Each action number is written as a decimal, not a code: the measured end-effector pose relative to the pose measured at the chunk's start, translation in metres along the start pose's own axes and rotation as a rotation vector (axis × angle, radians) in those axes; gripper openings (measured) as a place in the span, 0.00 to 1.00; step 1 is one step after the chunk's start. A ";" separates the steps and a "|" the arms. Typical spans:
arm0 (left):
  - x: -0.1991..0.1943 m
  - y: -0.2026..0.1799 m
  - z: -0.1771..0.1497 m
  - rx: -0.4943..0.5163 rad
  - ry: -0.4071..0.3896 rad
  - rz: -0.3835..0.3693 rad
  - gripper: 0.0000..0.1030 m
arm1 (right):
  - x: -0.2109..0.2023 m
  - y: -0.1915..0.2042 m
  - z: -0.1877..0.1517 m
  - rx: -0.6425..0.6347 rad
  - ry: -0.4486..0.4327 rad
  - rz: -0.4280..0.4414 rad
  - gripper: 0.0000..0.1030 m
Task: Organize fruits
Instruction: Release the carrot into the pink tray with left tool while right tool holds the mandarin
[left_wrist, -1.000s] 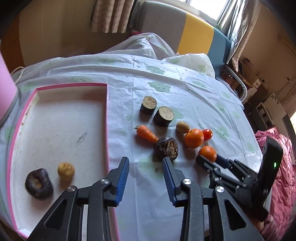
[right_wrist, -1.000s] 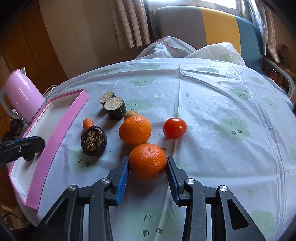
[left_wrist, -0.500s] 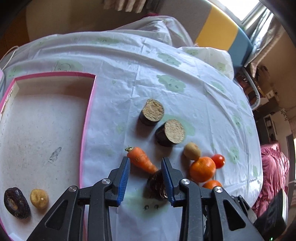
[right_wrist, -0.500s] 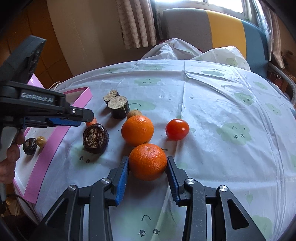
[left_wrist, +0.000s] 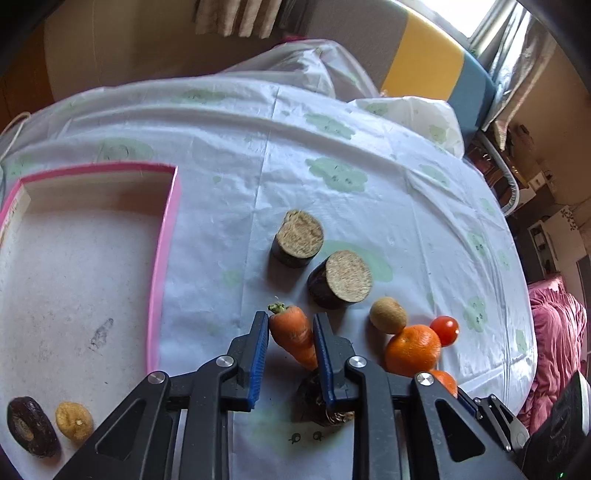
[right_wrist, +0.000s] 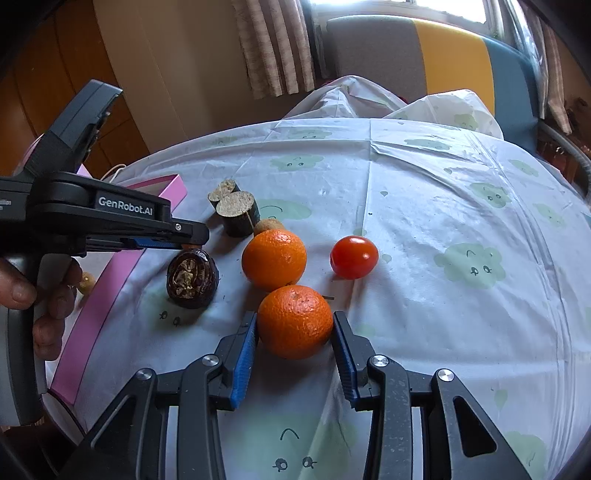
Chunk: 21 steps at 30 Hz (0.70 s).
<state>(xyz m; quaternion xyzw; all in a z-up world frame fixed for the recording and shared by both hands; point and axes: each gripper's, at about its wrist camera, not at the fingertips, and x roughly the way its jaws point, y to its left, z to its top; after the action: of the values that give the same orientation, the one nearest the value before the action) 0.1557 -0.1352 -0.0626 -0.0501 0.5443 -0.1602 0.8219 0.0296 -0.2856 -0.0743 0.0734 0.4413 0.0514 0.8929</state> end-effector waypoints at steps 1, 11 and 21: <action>-0.006 -0.001 -0.001 0.012 -0.018 -0.003 0.22 | 0.001 -0.001 0.001 0.002 0.004 0.001 0.39; -0.075 0.032 -0.003 0.025 -0.161 -0.008 0.21 | 0.003 0.001 0.003 -0.016 0.019 -0.009 0.39; -0.087 0.128 -0.017 -0.128 -0.182 0.178 0.22 | 0.002 0.010 0.002 -0.030 0.040 -0.073 0.39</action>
<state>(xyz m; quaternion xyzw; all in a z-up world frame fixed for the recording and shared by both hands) 0.1357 0.0147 -0.0264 -0.0684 0.4787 -0.0464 0.8741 0.0320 -0.2761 -0.0725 0.0428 0.4604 0.0266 0.8863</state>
